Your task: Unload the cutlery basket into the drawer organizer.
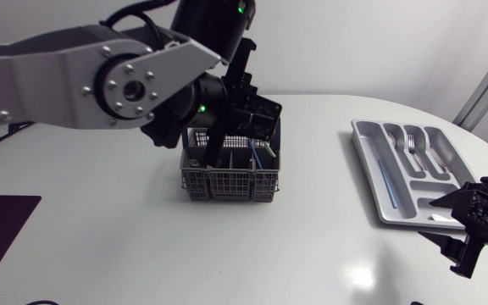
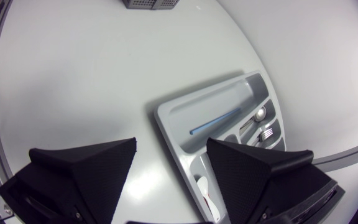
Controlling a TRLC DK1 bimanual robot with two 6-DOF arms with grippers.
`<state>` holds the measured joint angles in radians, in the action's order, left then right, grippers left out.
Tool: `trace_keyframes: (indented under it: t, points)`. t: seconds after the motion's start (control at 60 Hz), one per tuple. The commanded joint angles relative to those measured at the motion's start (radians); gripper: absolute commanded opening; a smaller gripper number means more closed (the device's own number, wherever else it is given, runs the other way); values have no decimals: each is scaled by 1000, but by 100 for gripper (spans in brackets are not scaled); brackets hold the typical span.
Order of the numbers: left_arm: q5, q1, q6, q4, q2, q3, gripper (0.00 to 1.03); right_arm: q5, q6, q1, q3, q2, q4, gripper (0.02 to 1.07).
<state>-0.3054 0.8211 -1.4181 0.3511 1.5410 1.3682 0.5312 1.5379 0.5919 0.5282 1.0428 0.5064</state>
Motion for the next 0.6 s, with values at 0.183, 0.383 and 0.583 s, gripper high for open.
trace_keyframes:
  t: [0.183,0.383,0.583]
  points:
    - [23,66,283,175,-64,104,3,39,-280,-165,26,-181,46,87]
    - [80,93,550,256,-10,149,3,18,-541,-380,21,-283,35,87]
    - [135,102,769,305,77,170,3,-135,-774,-661,-2,-323,-52,86]
